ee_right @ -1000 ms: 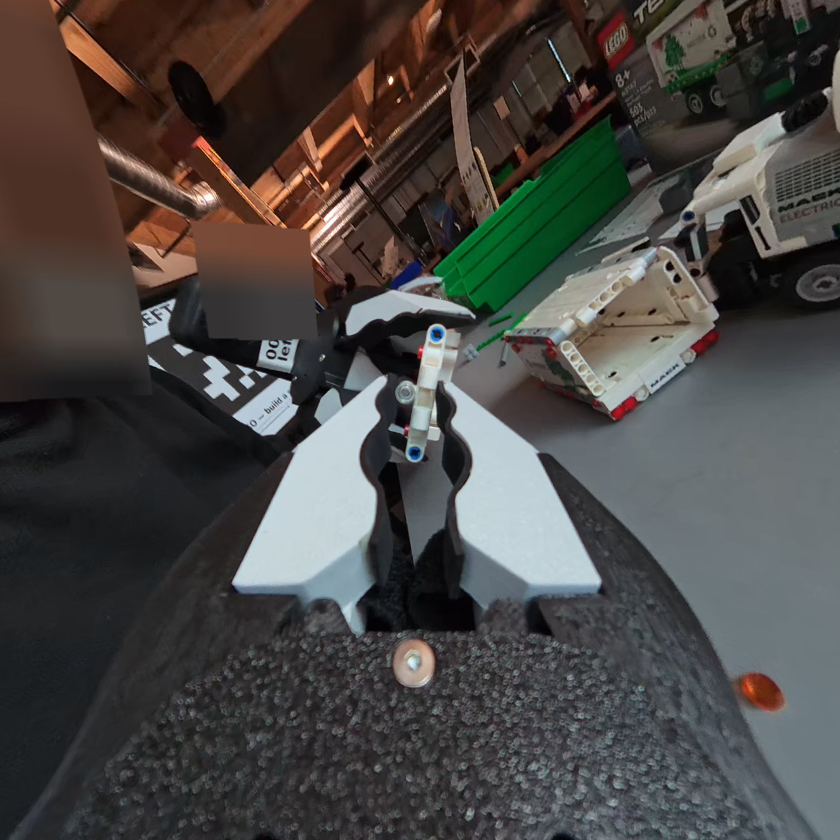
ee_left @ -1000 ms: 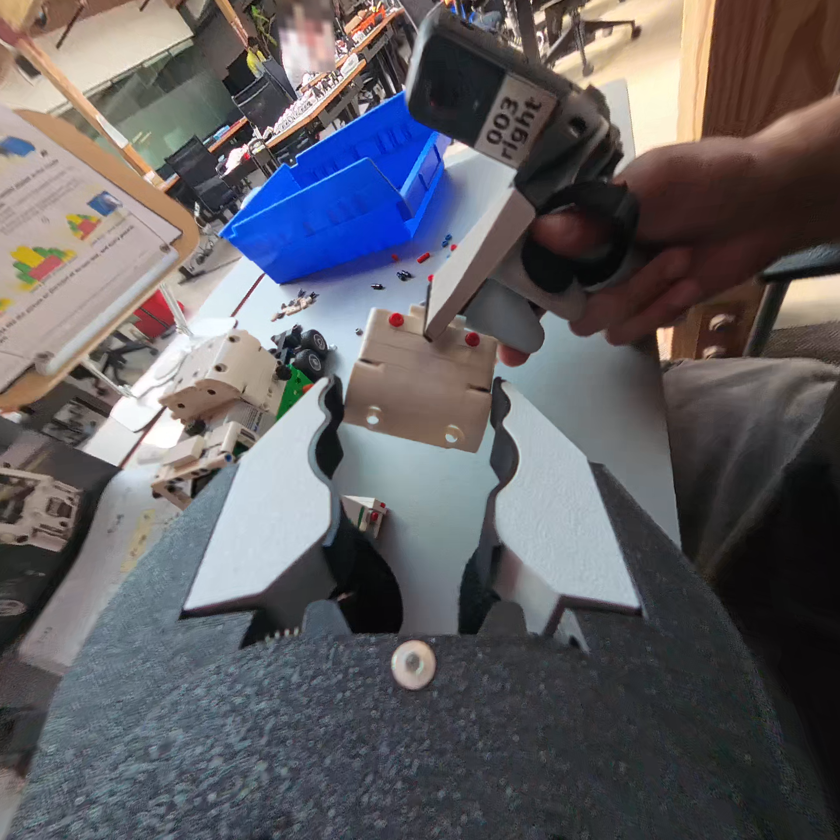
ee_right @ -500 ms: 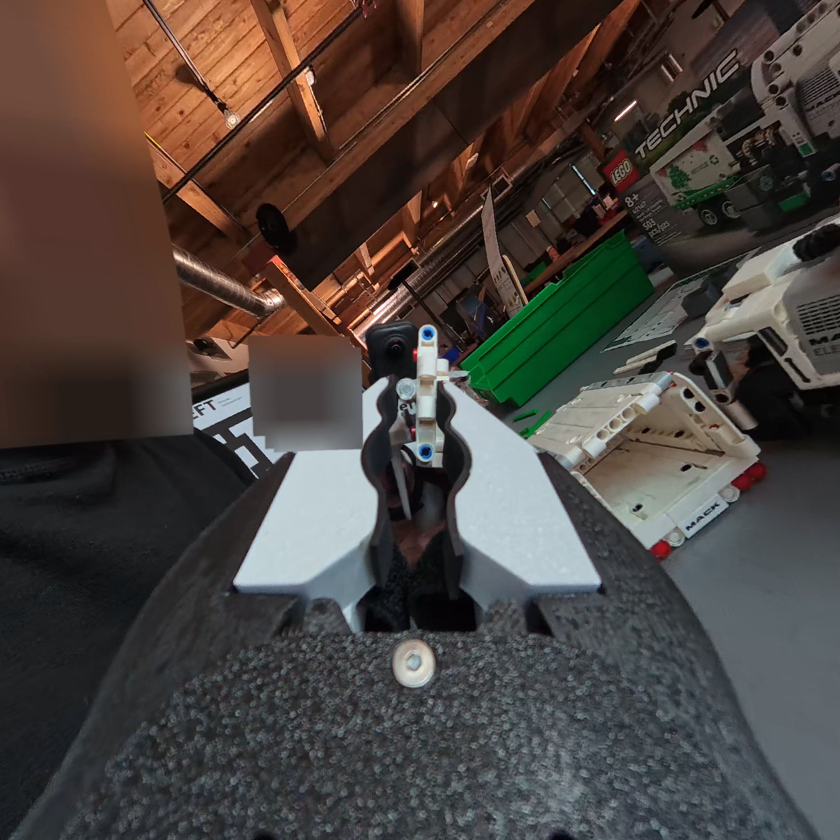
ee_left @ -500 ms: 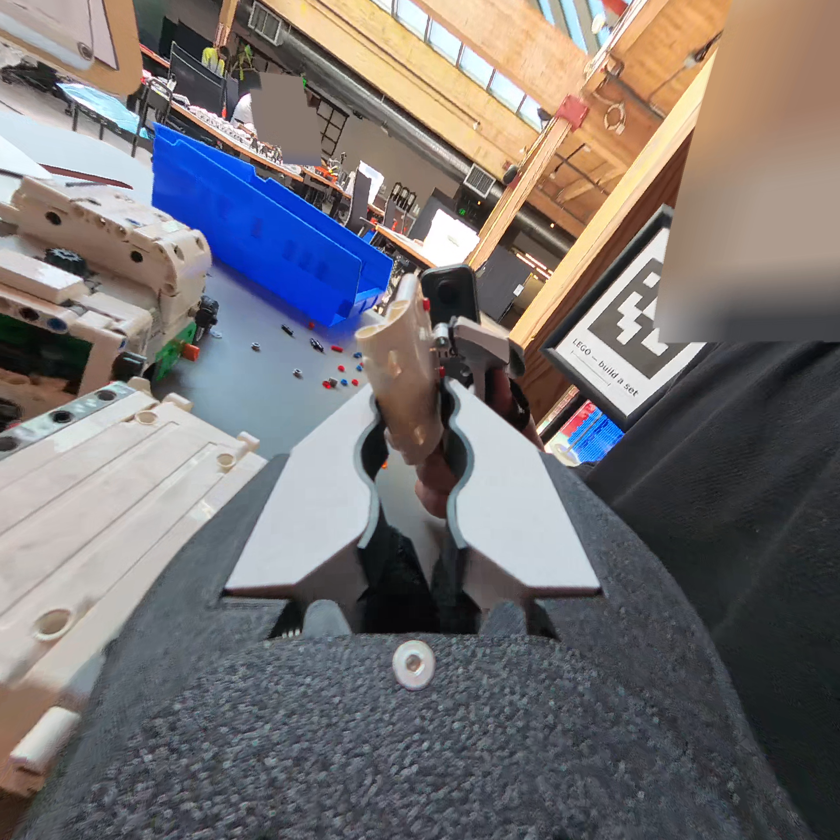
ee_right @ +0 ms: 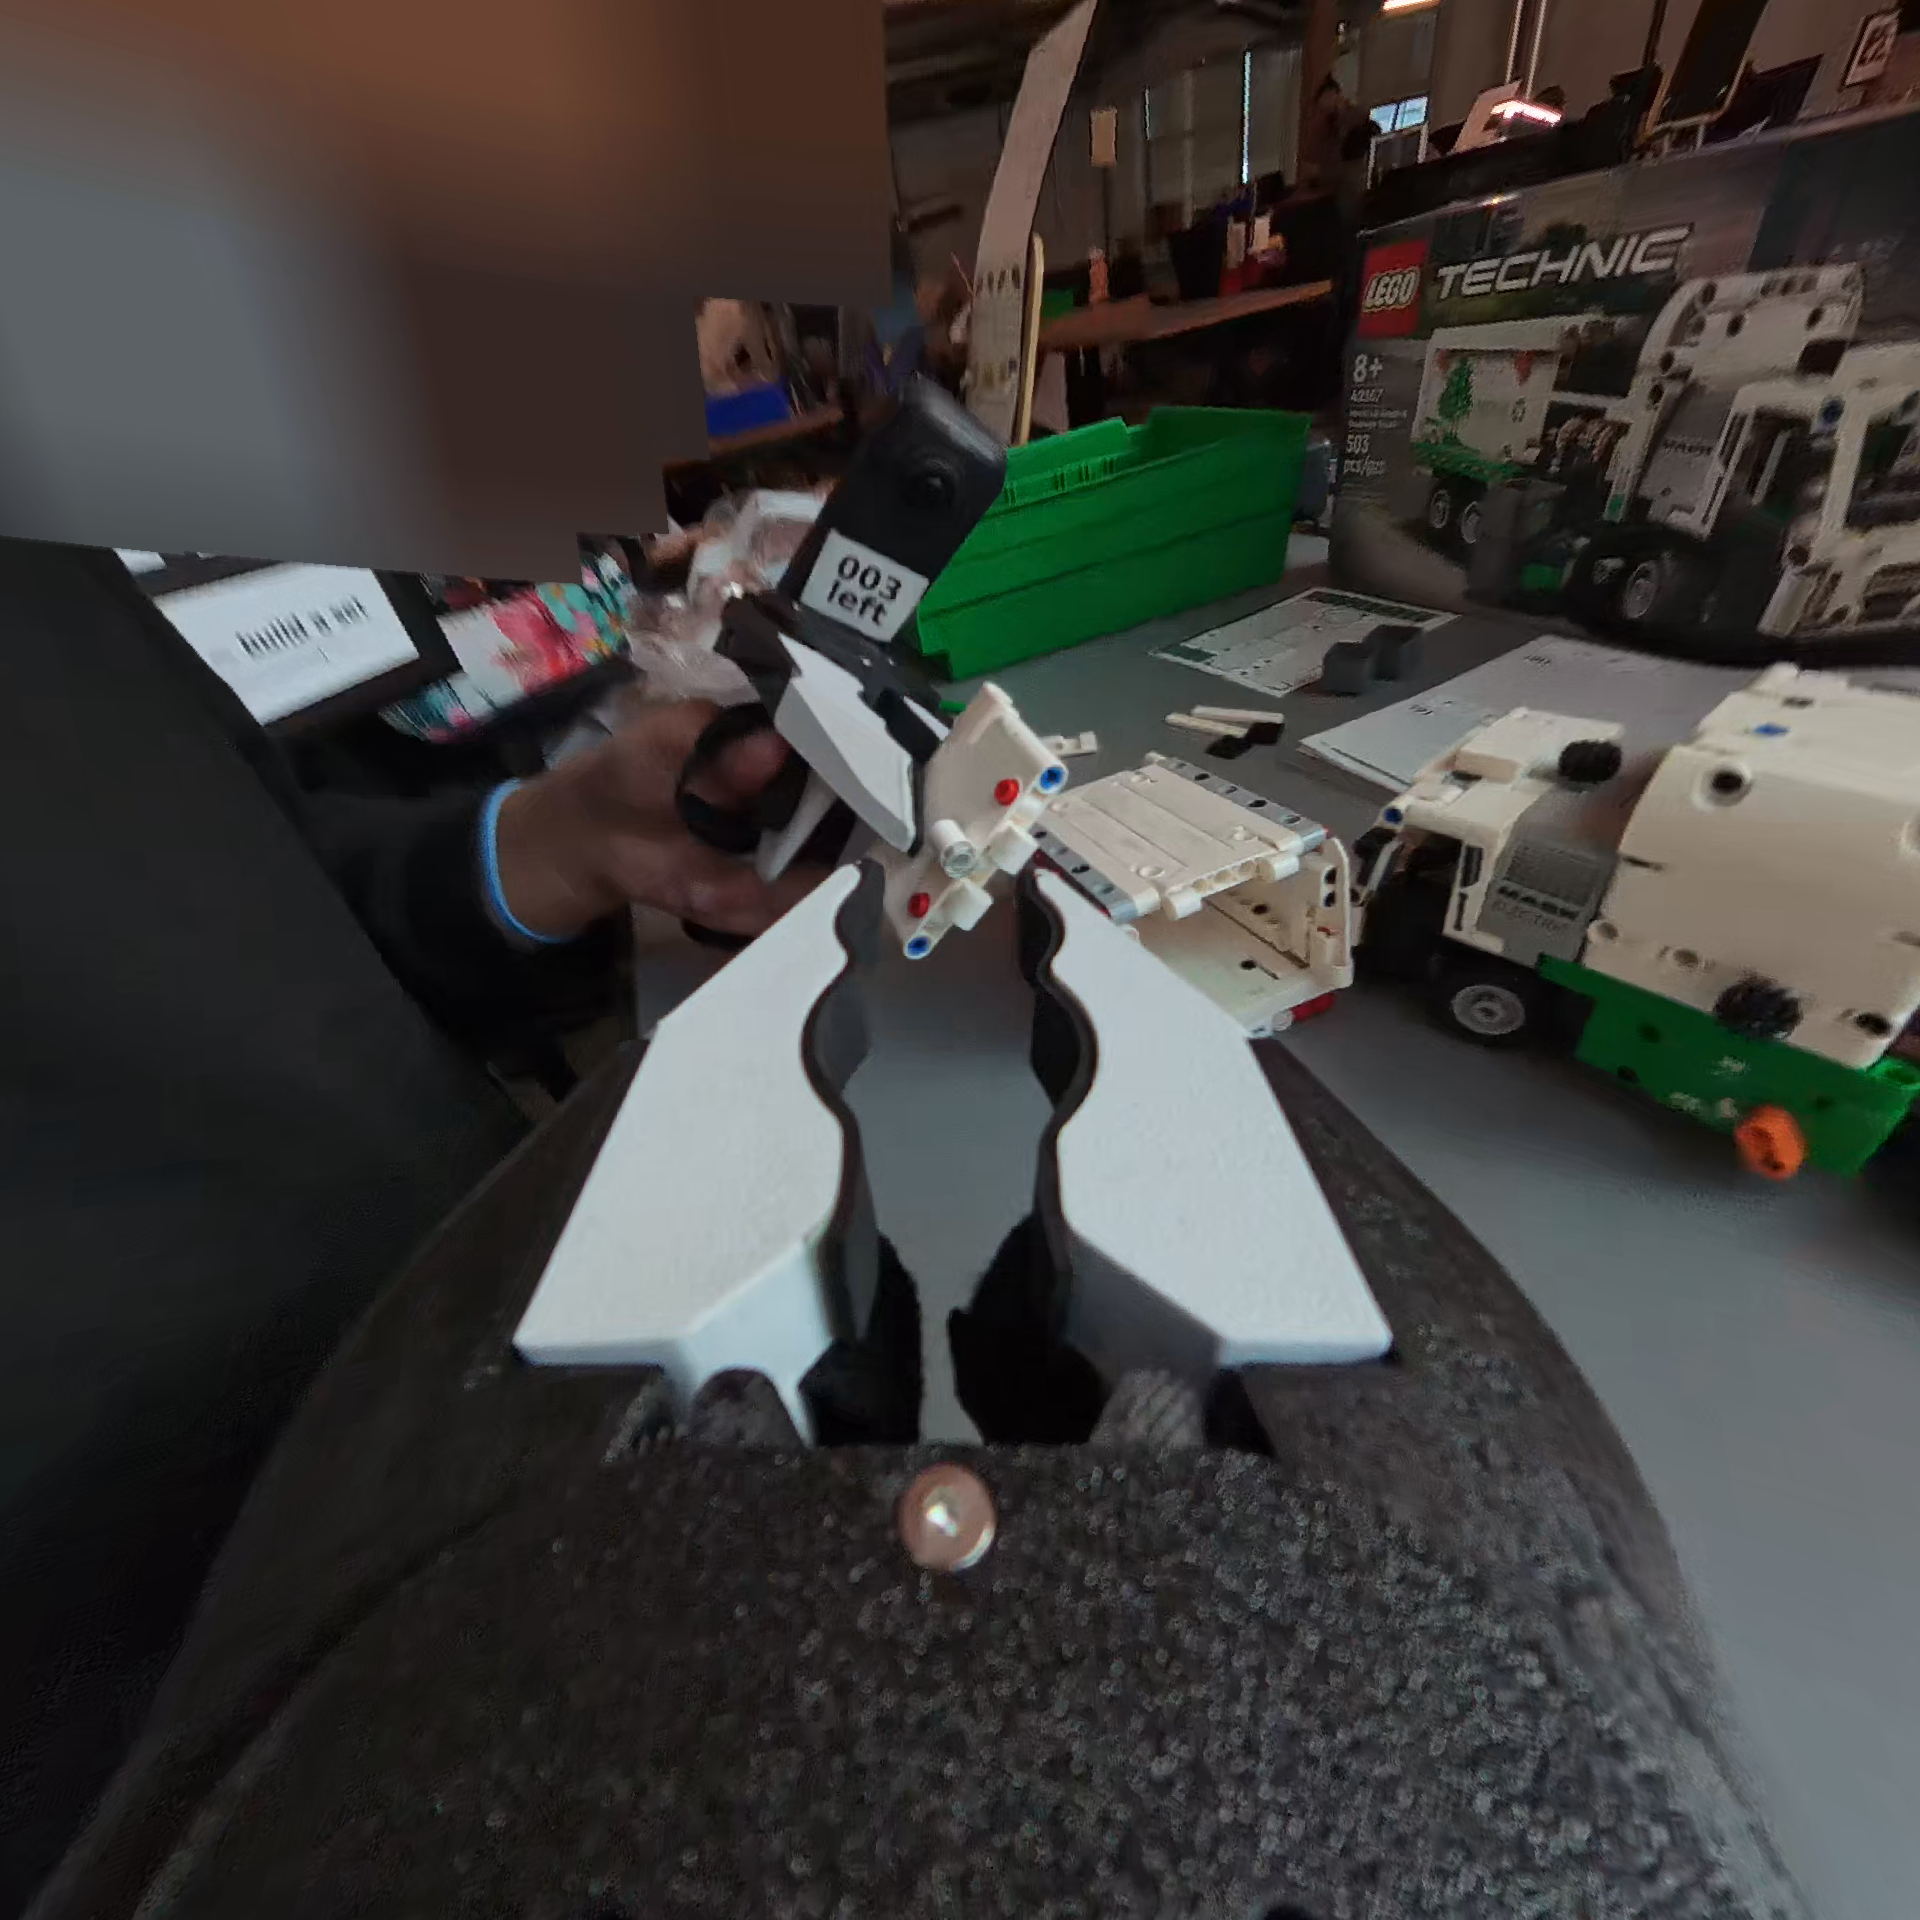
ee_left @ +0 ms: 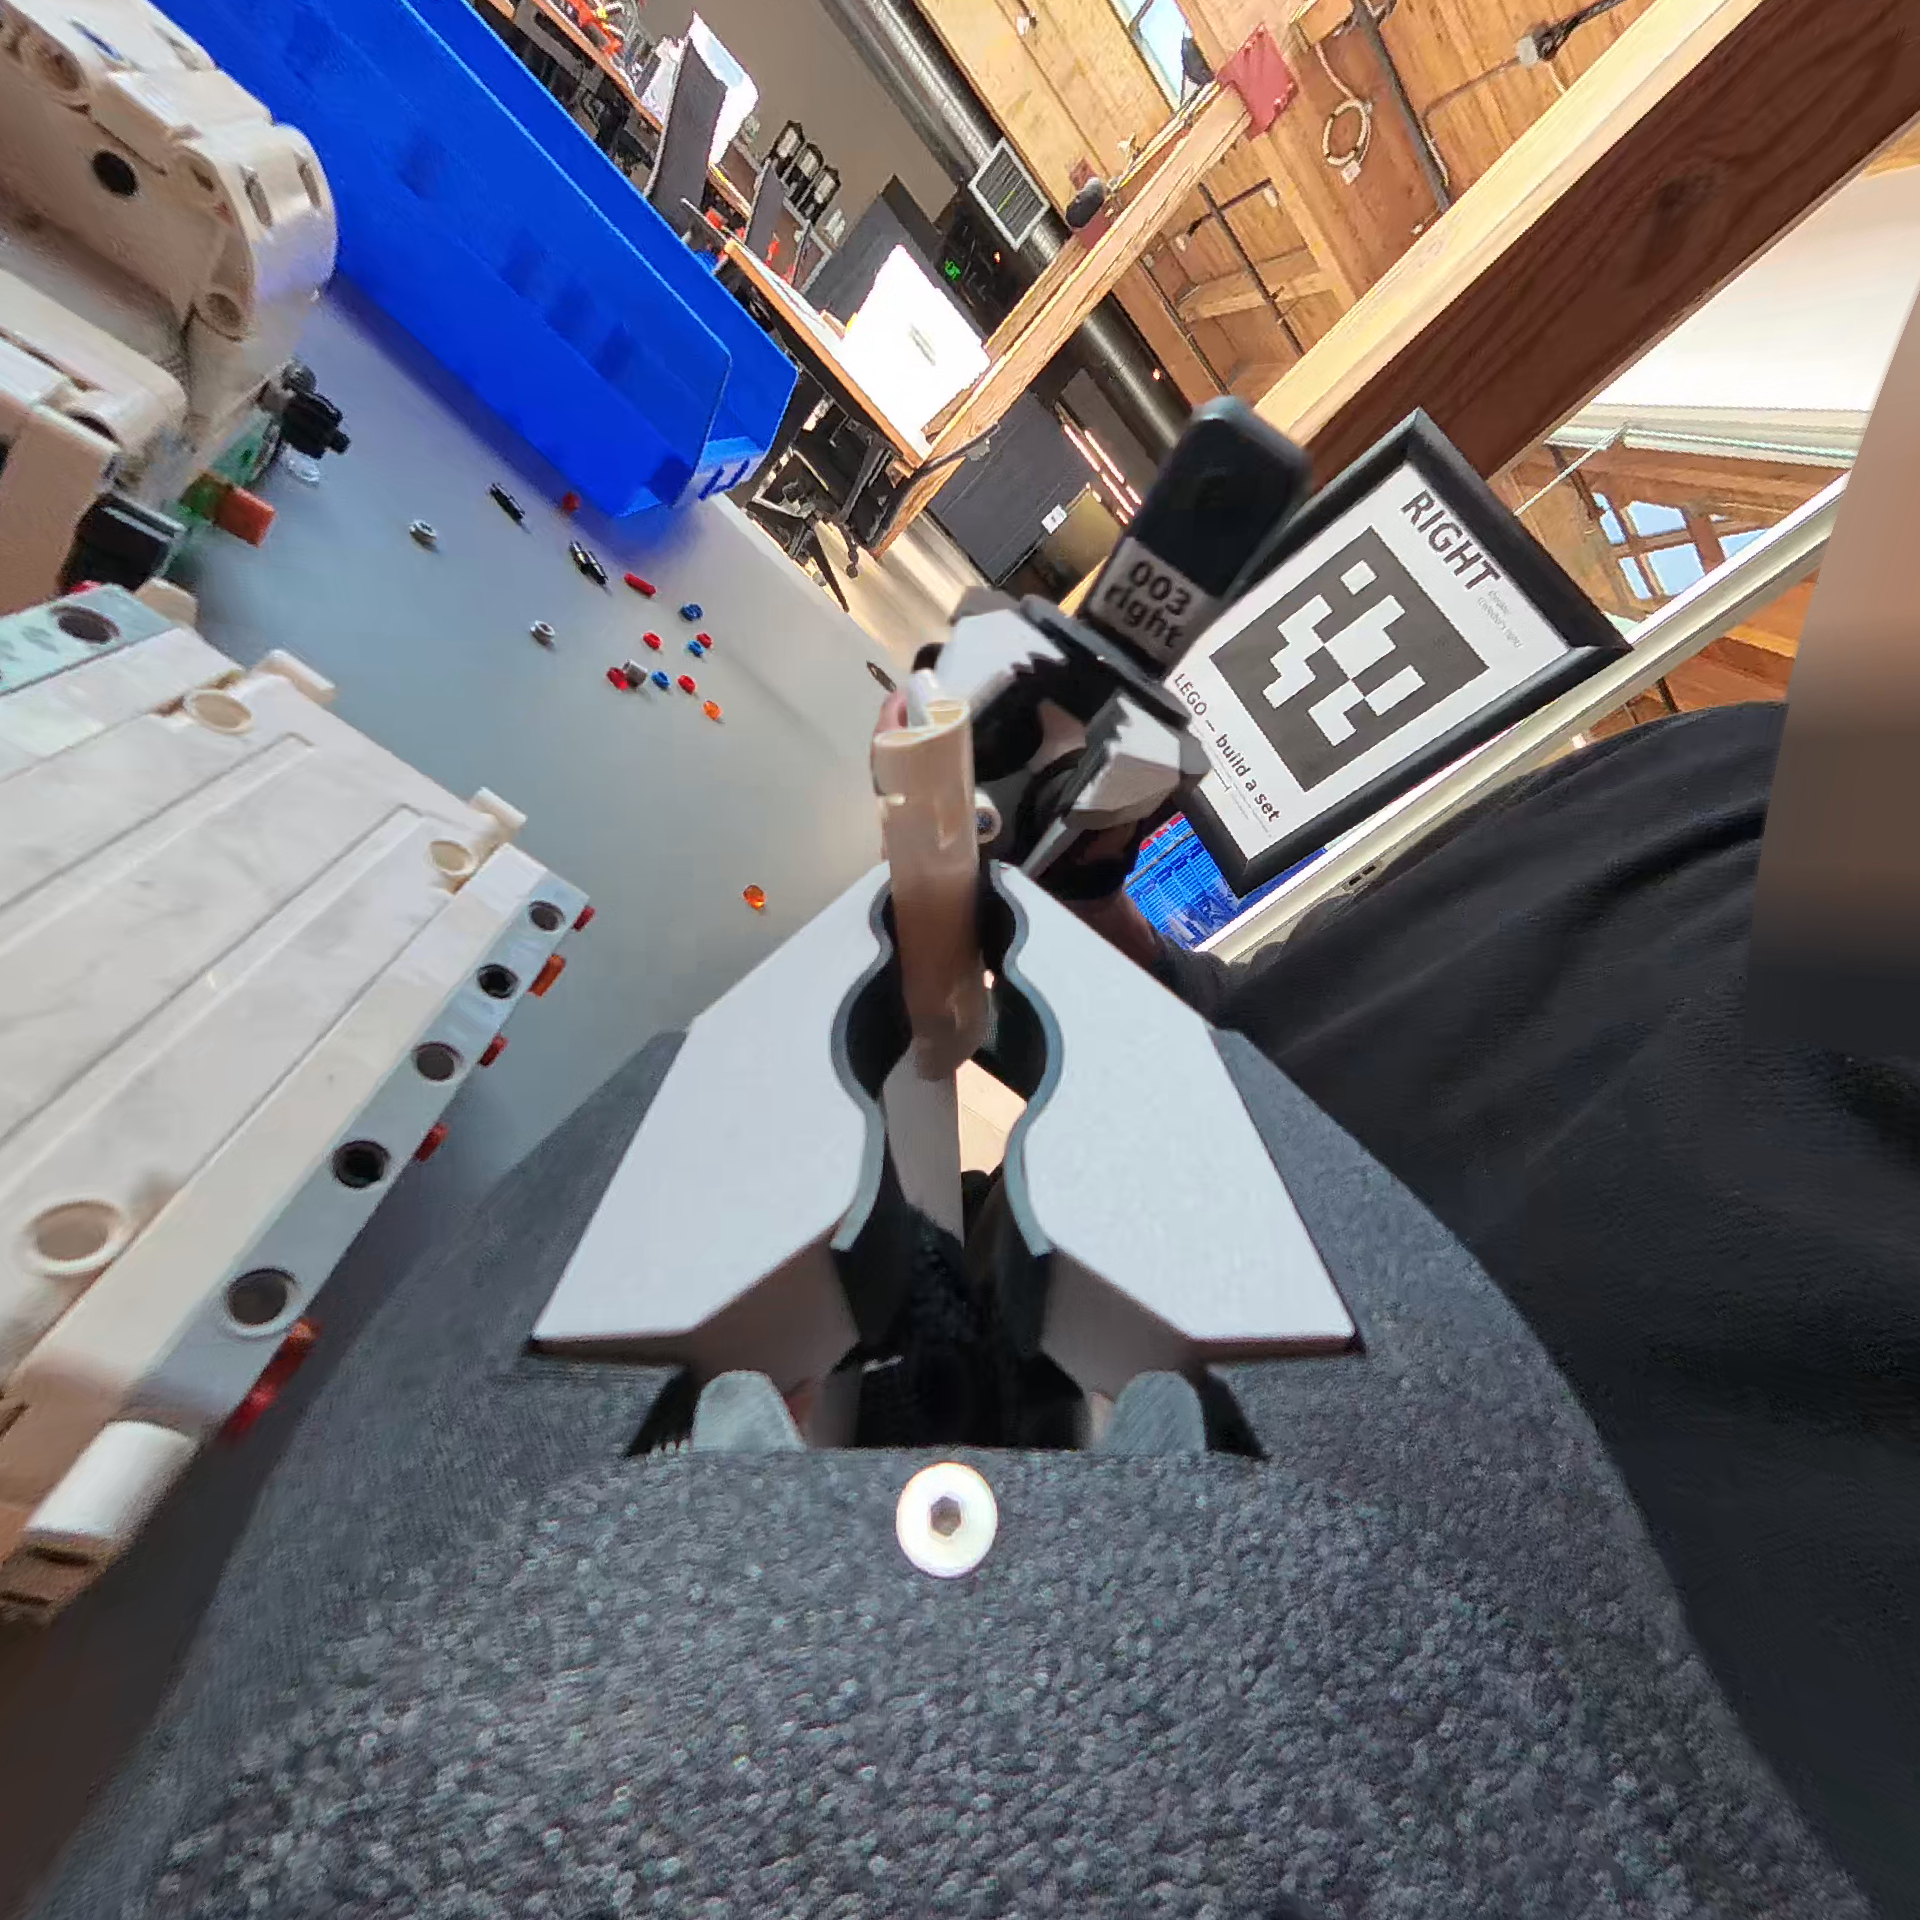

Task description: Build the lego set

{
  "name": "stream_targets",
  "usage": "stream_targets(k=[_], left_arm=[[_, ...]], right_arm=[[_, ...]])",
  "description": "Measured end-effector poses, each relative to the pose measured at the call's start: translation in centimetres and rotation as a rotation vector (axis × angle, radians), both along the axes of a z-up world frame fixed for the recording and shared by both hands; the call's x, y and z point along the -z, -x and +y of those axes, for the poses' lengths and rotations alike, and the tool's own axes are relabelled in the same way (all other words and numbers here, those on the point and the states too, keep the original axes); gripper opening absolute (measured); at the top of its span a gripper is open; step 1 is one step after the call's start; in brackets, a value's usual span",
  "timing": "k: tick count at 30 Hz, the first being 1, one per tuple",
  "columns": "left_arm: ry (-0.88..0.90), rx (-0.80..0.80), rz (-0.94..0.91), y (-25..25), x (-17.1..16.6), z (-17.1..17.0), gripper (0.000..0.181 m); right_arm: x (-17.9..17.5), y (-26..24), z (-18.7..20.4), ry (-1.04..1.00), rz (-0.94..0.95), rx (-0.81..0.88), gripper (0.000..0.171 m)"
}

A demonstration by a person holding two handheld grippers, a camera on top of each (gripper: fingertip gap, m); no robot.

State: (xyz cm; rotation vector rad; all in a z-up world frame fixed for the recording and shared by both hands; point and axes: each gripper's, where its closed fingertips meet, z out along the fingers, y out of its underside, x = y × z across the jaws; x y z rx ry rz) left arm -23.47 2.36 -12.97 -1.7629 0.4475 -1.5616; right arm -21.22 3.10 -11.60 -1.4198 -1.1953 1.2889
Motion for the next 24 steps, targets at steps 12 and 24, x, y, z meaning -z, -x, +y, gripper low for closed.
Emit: stream_targets(k=[12, 24], left_arm=[[0.026, 0.078, 0.122, -1.1, 1.6, -1.7, 0.008], [-0.175, 0.165, 0.284, -2.0, 1.6, -3.8, 0.008]], right_arm=[[-0.3, -0.2, -0.2, -0.497, -0.211, 0.163, 0.009], [1.3, 1.1, -3.0, 0.282, -0.048, -0.226, 0.008]])
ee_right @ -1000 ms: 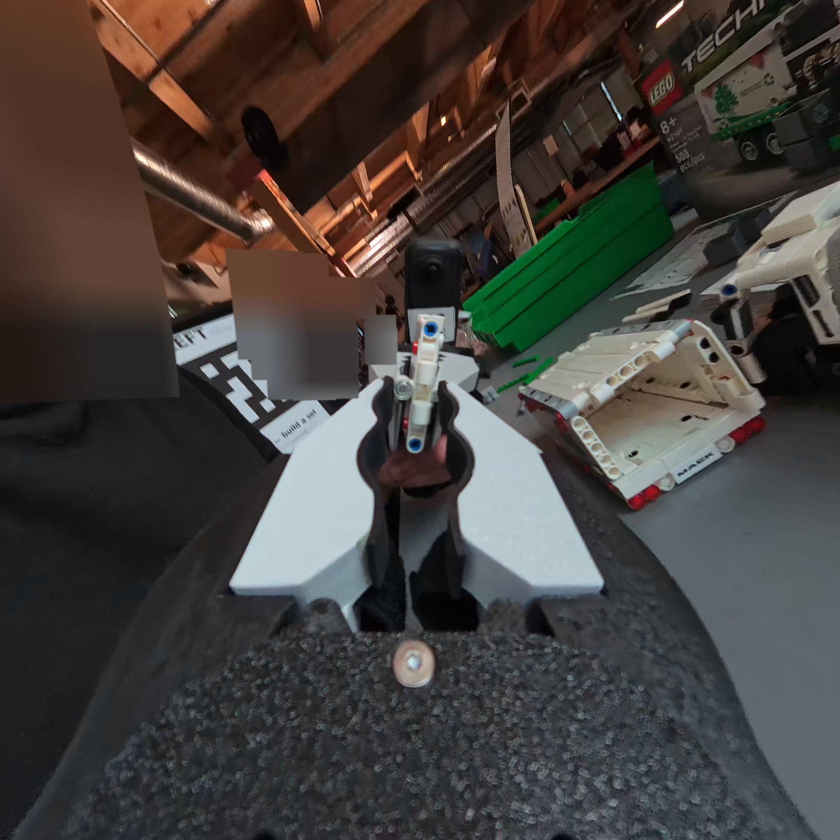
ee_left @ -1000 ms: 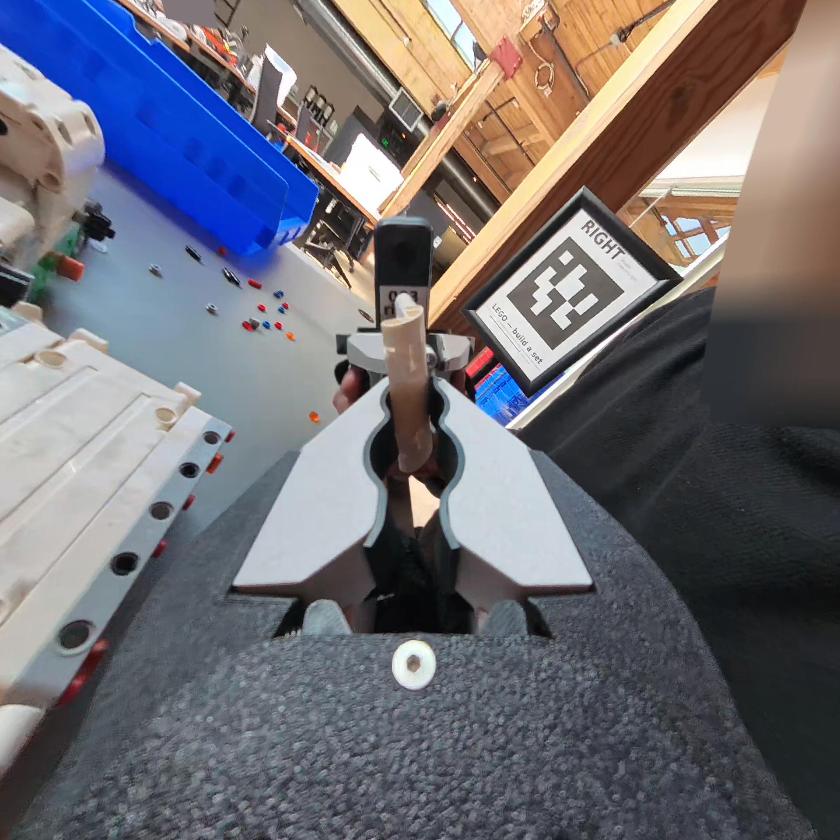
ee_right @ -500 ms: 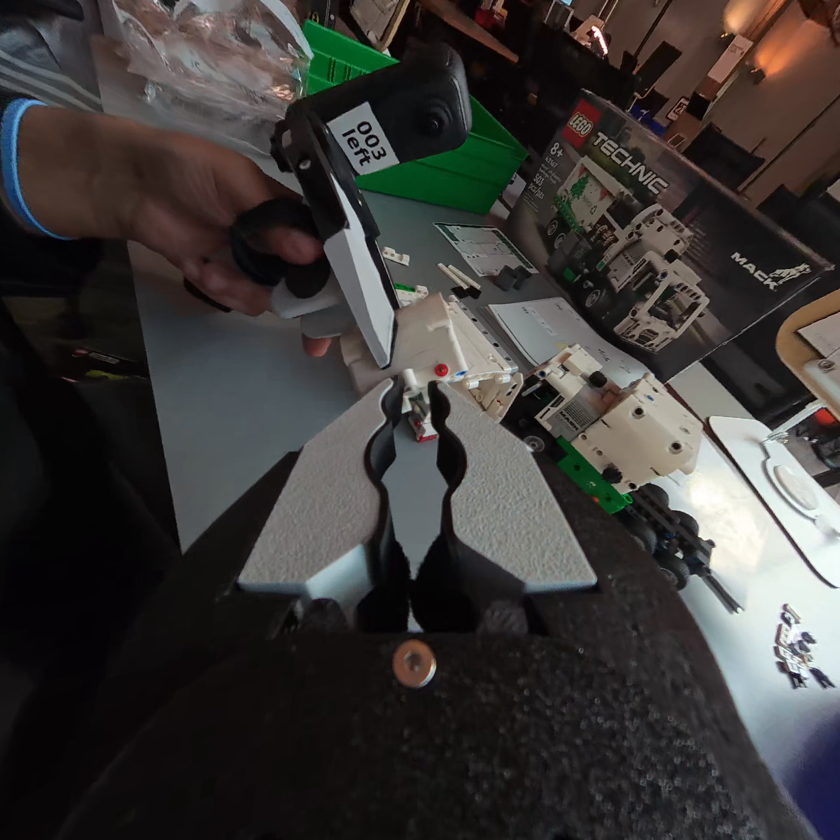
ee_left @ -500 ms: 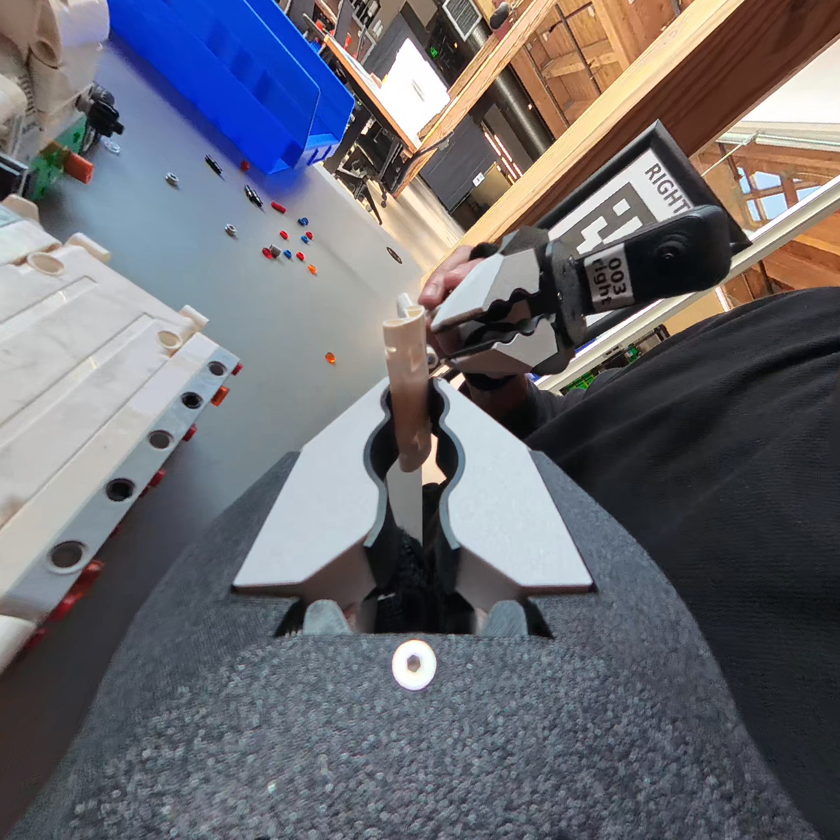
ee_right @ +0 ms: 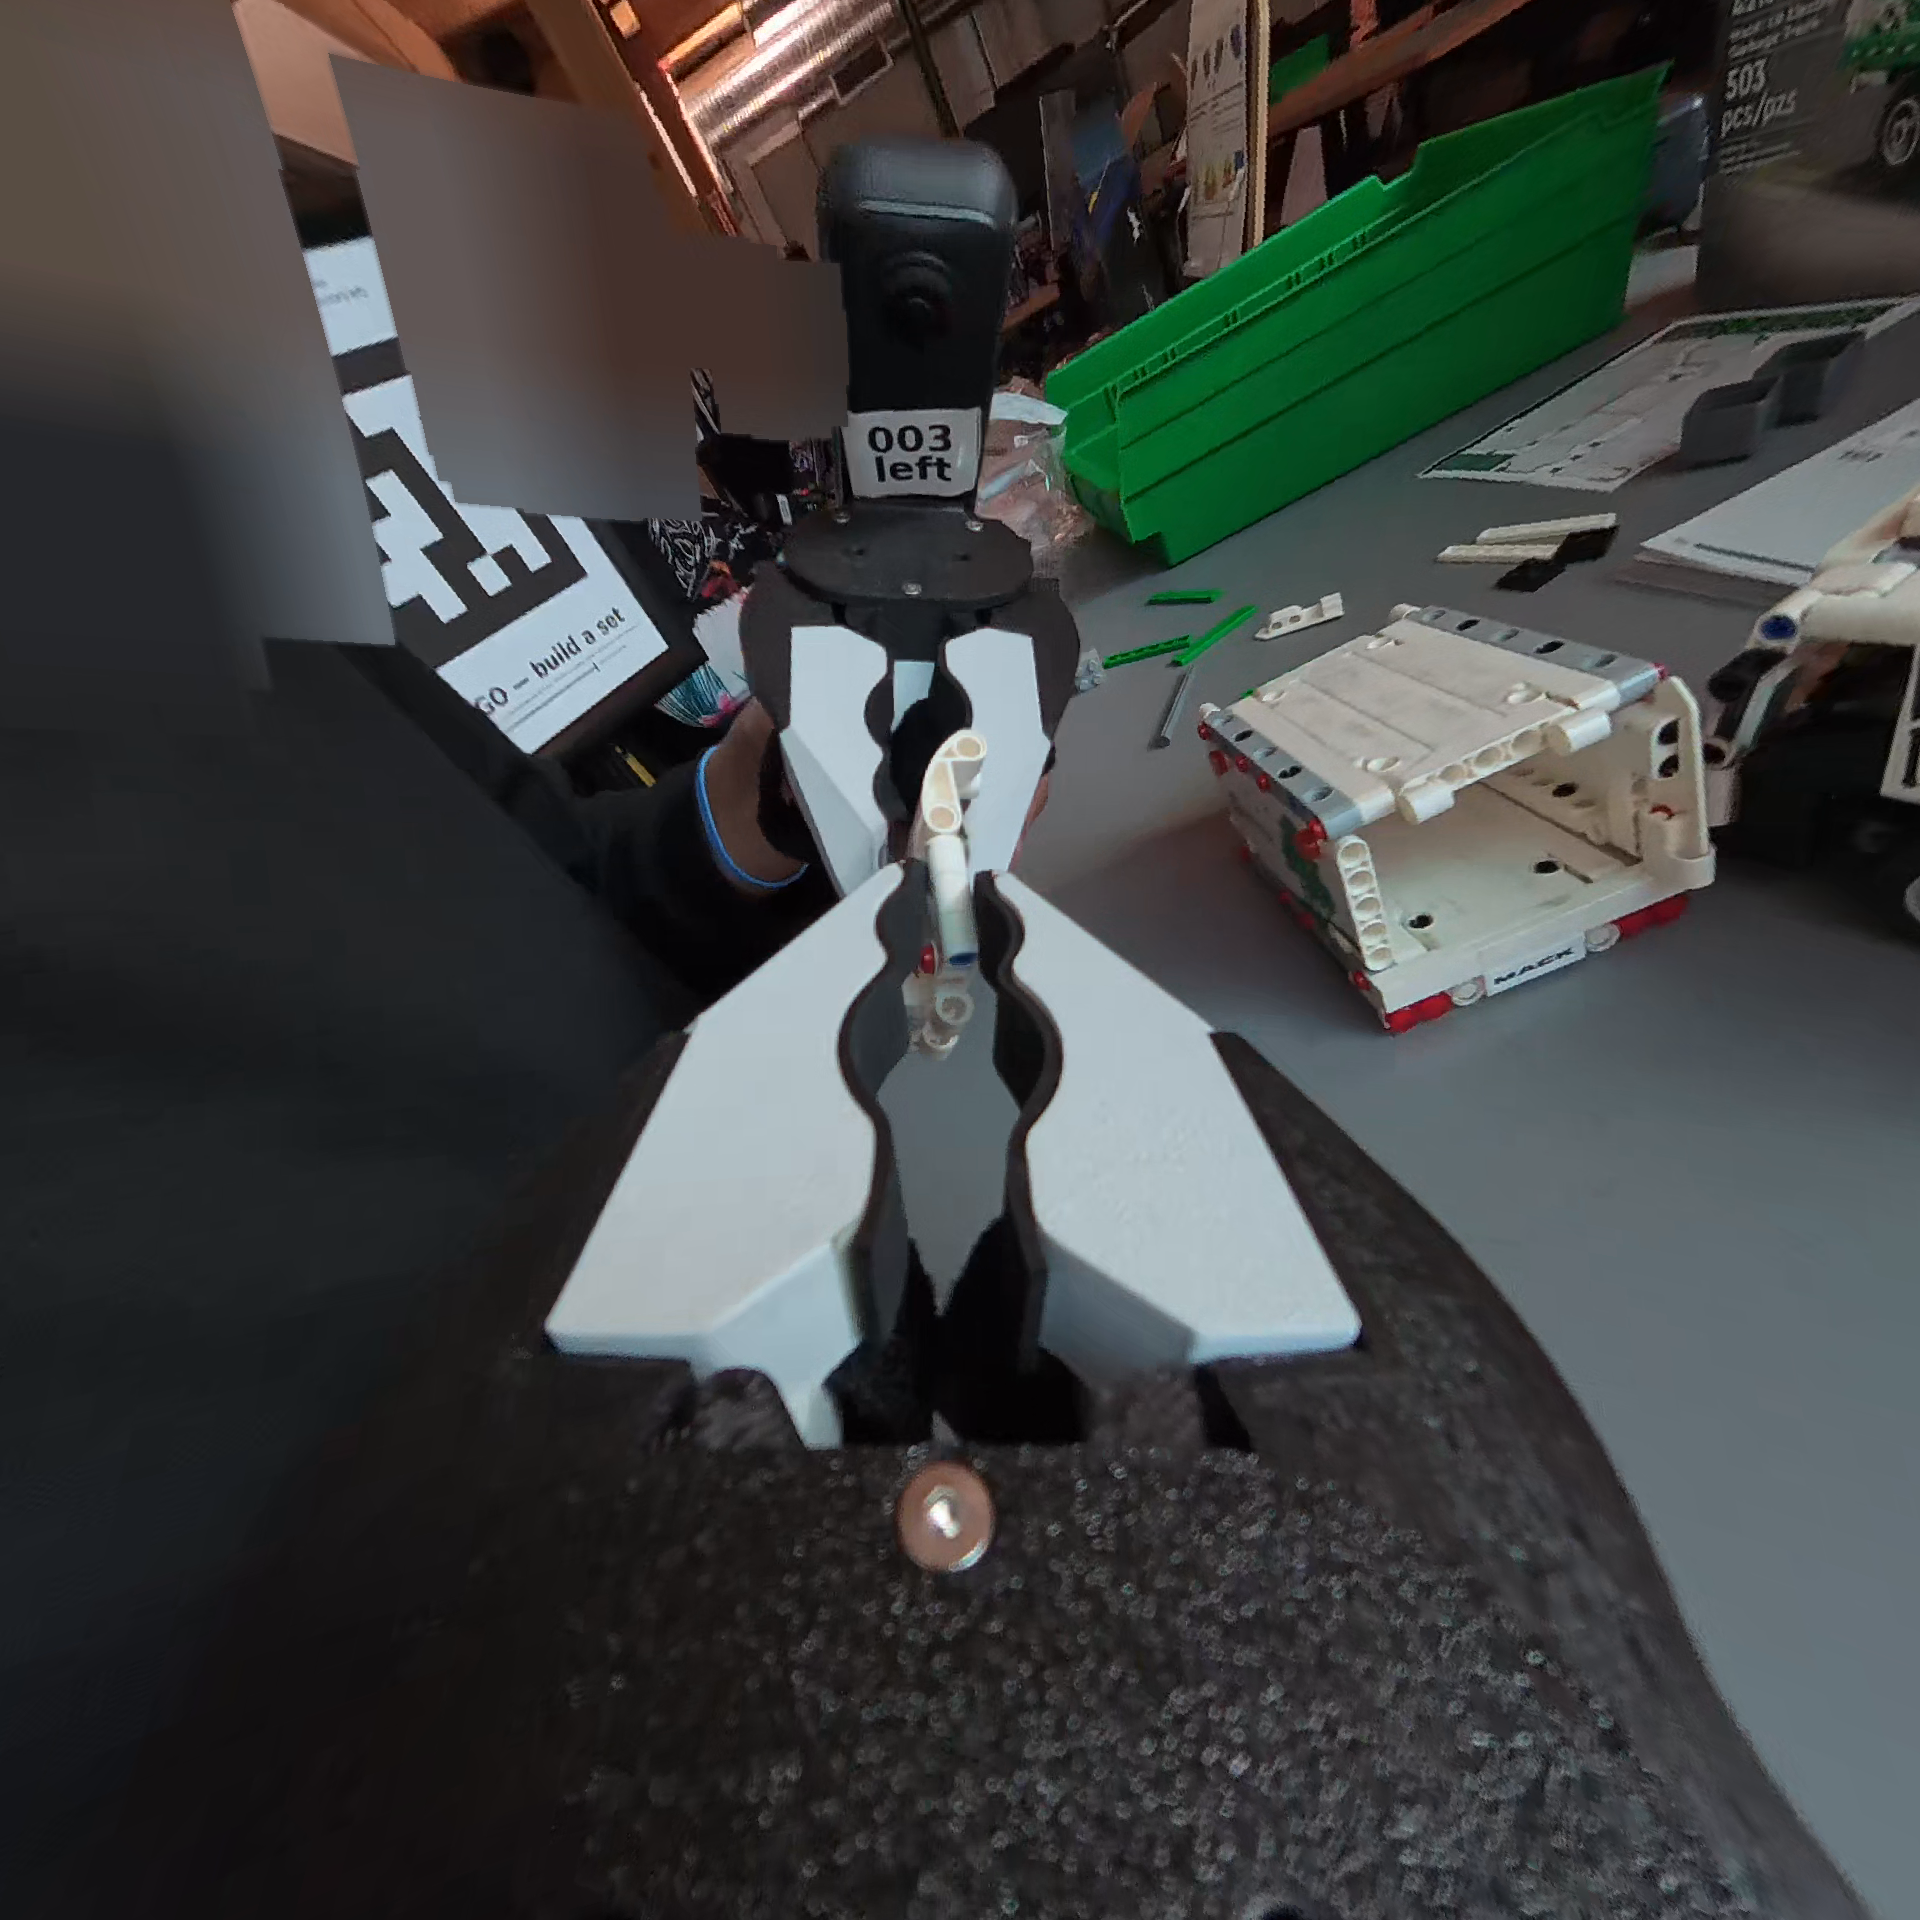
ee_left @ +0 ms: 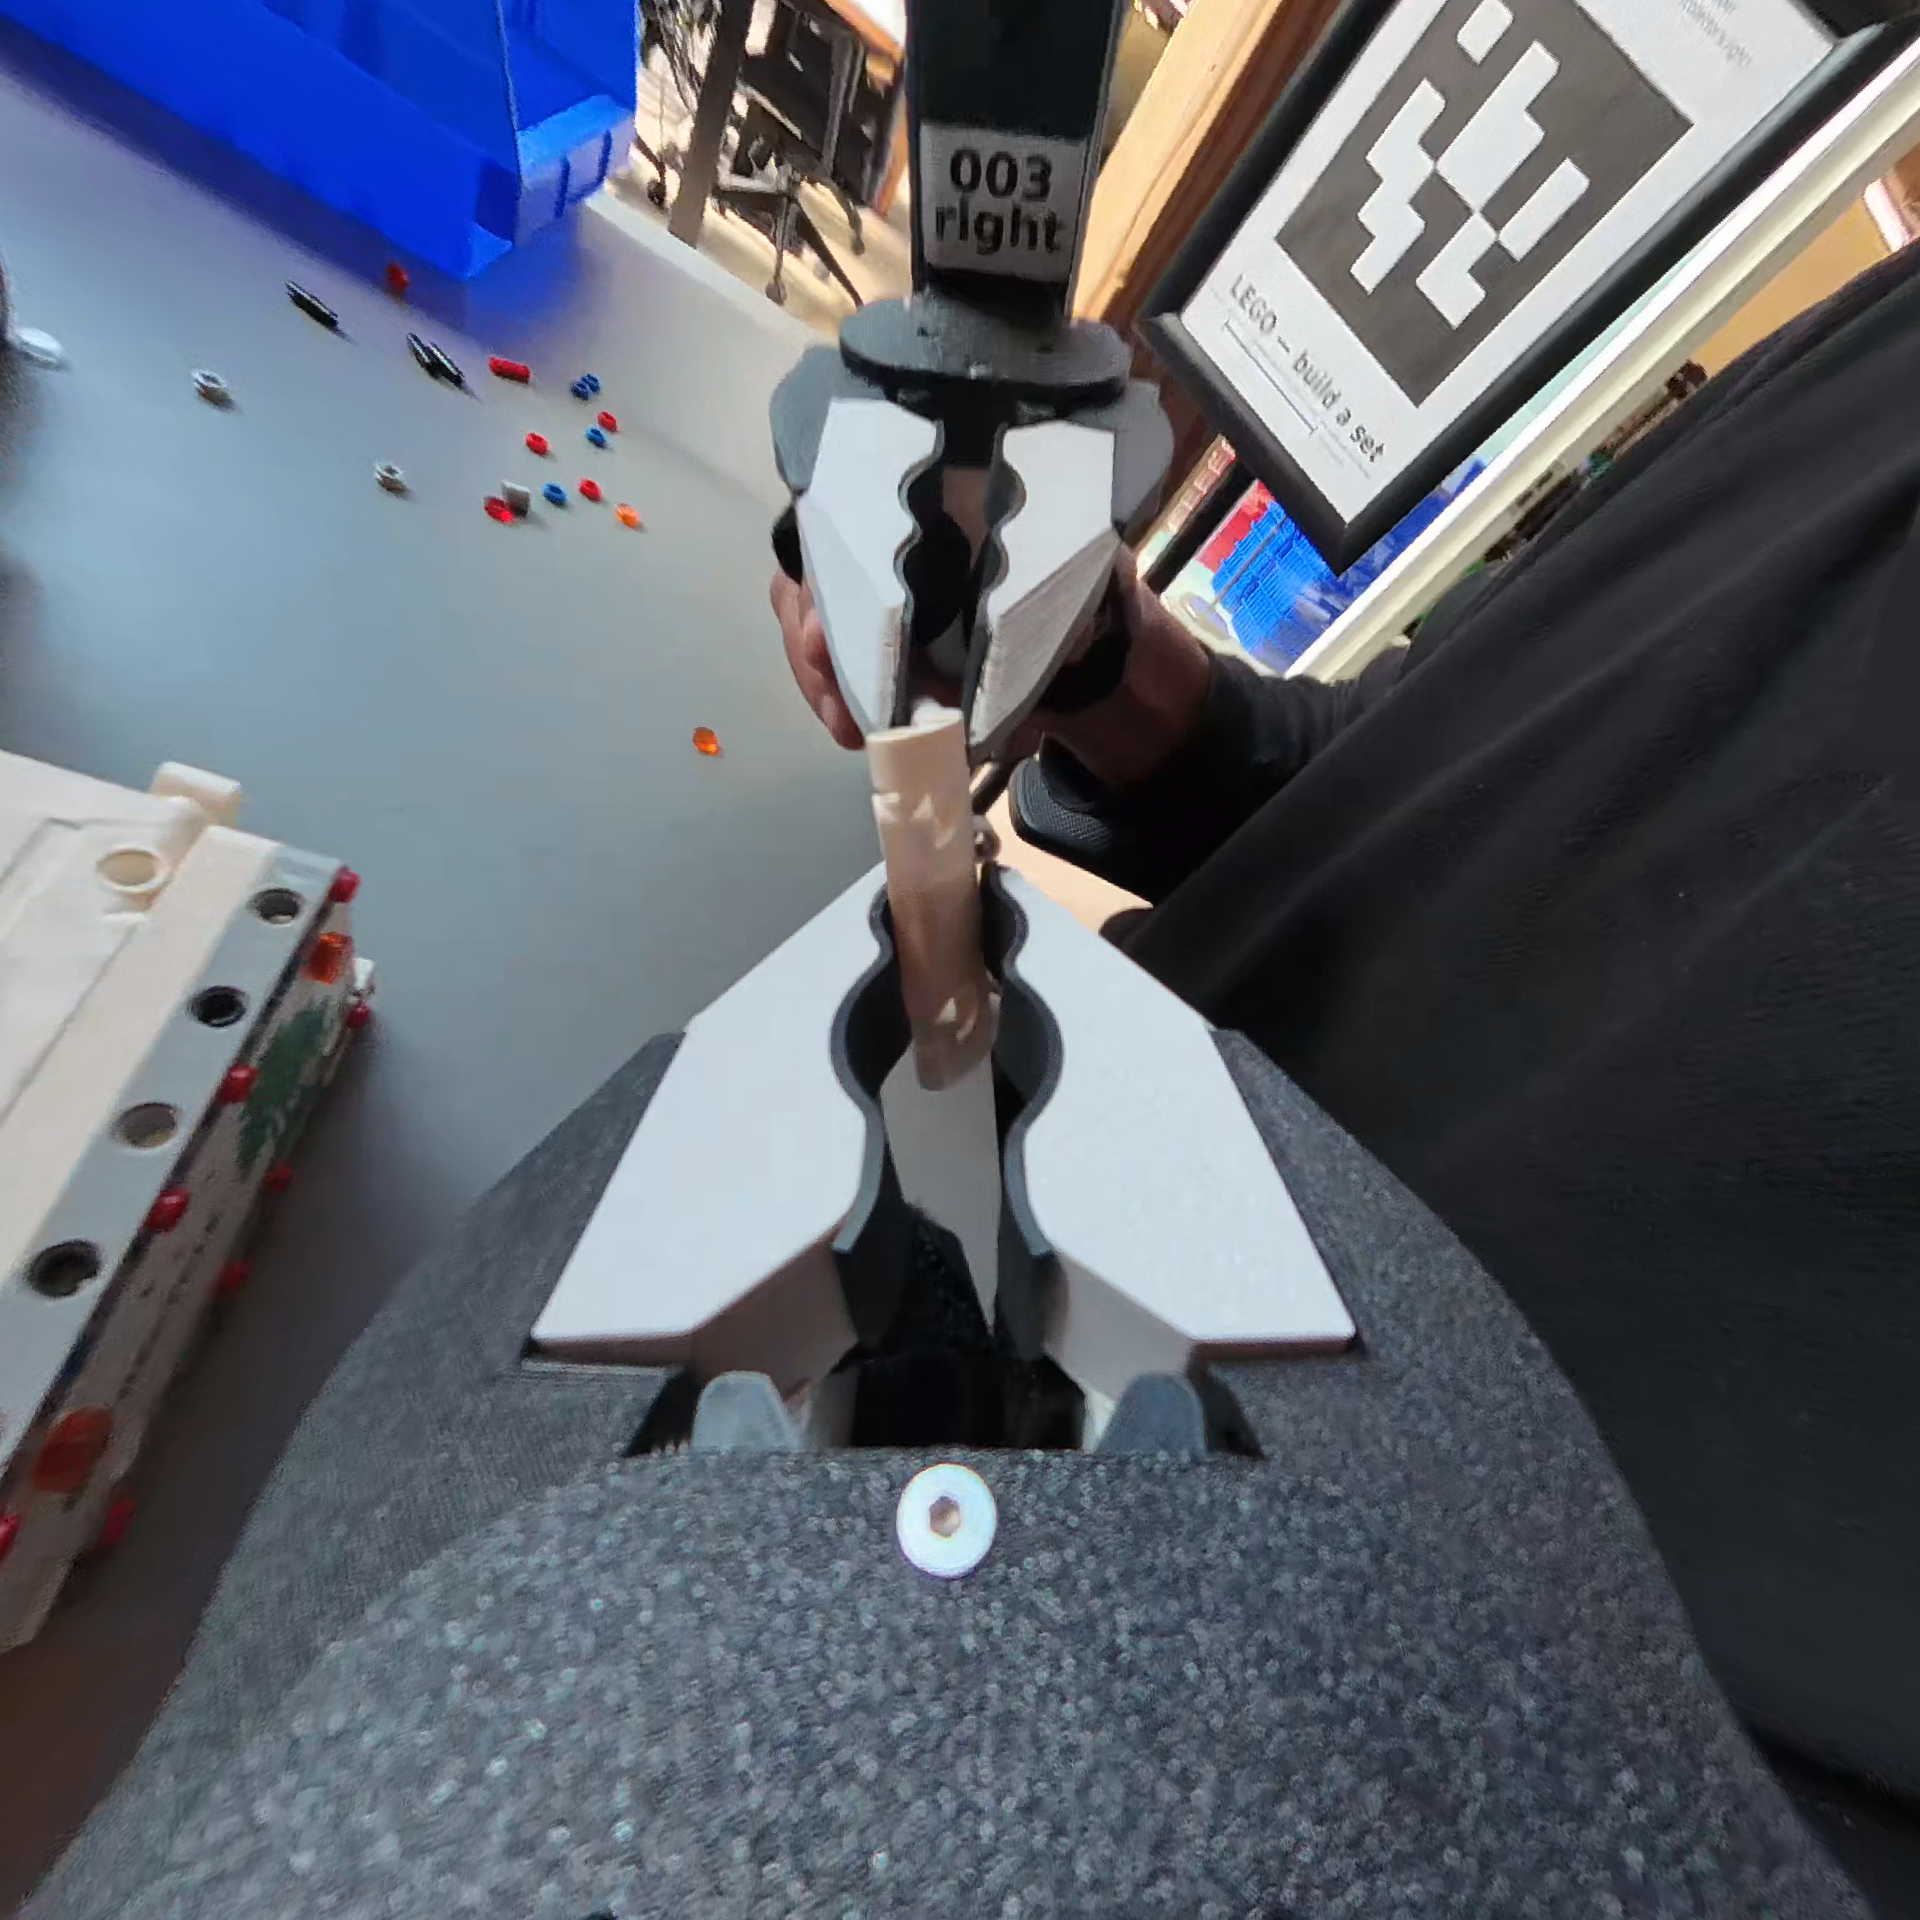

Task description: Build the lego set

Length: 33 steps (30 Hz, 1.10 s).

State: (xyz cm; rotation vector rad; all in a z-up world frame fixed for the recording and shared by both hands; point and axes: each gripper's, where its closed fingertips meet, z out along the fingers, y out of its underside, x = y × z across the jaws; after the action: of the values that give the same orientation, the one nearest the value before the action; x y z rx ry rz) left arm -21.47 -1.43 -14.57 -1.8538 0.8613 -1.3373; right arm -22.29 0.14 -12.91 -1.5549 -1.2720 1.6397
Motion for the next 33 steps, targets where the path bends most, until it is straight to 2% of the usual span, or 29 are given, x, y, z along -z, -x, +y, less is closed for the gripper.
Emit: stream_targets(k=[4, 7, 10, 12, 14, 17, 19, 22, 26, 33], left_arm=[[-0.001, -0.088, -0.173, 0.4, -2.1, 1.6, 0.018], [-0.026, -0.132, -0.189, 0.4, -1.9, 2.2, 0.014], [-0.022, -0.143, -0.204, 0.6, -1.9, 2.4, 0.011], [-0.011, -0.186, -0.196, 1.0, -1.4, 3.1, 0.005], [0.019, -0.195, -0.173, 1.5, -0.9, 3.3, 0.005], [-0.021, -0.241, -0.058, 2.4, 0.5, 3.9, 0.005], [-0.038, -0.236, 0.019, 2.2, 1.6, 3.8, 0.005], [-0.034, -0.188, 0.028, 0.7, 2.4, 3.1, 0.006], [-0.054, -0.148, -0.001, -0.8, 2.0, 2.5, 0.005], [0.004, -0.195, 0.083, -0.9, 3.6, 3.5, 0.005]], right_arm=[[-1.8, 0.5, 1.7, 0.211, 0.174, 0.095, 0.006], [-2.2, 0.3, 3.1, 0.389, 0.317, 0.172, 0.006], [-1.4, 0.5, 3.3, 0.385, 0.297, 0.207, 0.007], [-1.4, -0.1, 3.1, 0.307, 0.248, 0.166, 0.010], [-0.8, -2.5, 4.1, 0.147, 0.129, 0.166, 0.013], [4.5, -7.3, 5.5, -0.262, -0.307, 0.204, 0.017], [7.1, -9.2, 5.6, -0.438, -0.474, 0.228, 0.017], [9.2, -10.0, 5.2, -0.454, -0.541, 0.242, 0.018], [9.6, -10.4, 6.1, -0.418, -0.525, 0.311, 0.016], [10.8, -10.1, 6.1, -0.476, -0.607, 0.289, 0.014]])
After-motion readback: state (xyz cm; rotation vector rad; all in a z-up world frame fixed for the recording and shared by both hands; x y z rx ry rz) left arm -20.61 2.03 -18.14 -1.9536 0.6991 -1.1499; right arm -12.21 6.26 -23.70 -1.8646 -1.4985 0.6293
